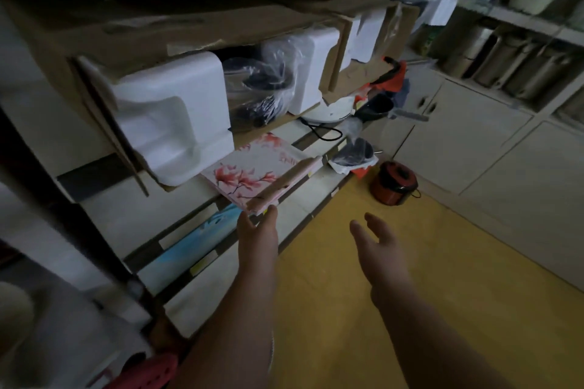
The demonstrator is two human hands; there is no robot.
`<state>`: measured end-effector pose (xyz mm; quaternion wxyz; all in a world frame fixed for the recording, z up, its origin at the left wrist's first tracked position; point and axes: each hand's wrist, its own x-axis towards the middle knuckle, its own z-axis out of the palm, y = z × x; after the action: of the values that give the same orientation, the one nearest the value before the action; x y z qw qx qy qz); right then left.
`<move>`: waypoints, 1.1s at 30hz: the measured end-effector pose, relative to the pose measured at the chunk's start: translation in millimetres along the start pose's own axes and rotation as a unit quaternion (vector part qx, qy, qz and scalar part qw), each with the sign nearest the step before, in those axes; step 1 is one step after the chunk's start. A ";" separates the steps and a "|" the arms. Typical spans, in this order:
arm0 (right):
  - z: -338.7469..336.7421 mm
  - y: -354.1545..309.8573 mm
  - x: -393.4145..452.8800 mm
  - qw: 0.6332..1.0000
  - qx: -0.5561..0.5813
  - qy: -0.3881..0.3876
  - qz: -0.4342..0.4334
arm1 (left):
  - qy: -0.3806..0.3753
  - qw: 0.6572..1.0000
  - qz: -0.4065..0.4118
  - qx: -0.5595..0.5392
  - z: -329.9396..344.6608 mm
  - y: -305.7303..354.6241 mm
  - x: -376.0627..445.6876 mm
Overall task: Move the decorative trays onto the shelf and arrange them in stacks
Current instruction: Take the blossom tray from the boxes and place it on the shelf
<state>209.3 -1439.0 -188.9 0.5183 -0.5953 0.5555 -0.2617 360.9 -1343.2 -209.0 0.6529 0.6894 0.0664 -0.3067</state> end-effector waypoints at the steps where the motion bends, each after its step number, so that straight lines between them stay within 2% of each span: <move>1: 4.3 -0.8 6.2 1.000 0.005 -0.008 0.006 | 0.000 1.000 -0.016 -0.012 3.9 1.8 4.5; 5: 19.6 -6.3 38.5 0.998 0.020 -0.047 0.031 | 0.012 0.996 -0.059 -0.060 11.9 1.9 23.2; 12: 53.5 -24.8 128.6 0.988 0.077 -0.119 0.069 | 0.009 0.988 -0.068 -0.137 35.9 -0.9 42.7; 14: 65.1 -27.7 158.6 0.983 0.091 -0.135 0.082 | 0.042 0.989 -0.066 -0.130 46.7 -0.8 44.6; 17: 86.4 -36.2 206.5 0.976 0.084 -0.173 0.100 | 0.130 0.979 -0.091 -0.132 65.7 6.3 48.7; 20: 106.9 -45.3 247.6 0.968 0.049 -0.224 0.098 | 0.204 0.972 -0.068 -0.095 90.9 10.8 53.8; 23: 121.6 -49.3 265.8 0.972 0.019 -0.221 0.074 | 0.259 0.963 -0.038 -0.066 113.3 10.9 61.1; 26: 127.0 -48.0 278.7 0.972 0.025 -0.207 0.103 | 0.316 0.944 -0.057 -0.075 122.8 14.1 69.7; 30: 128.5 -40.4 299.7 0.962 -0.005 -0.257 0.095 | 0.348 0.929 -0.079 -0.095 127.1 12.4 78.0; 33: 127.6 -37.2 307.7 0.965 -0.010 -0.245 0.091 | 0.352 0.927 -0.054 -0.114 131.5 12.5 78.7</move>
<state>412.6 -1690.0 -278.0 0.6544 -0.5928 0.4663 -0.0543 386.0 -1493.0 -233.0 0.6438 0.6696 0.3637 -0.0695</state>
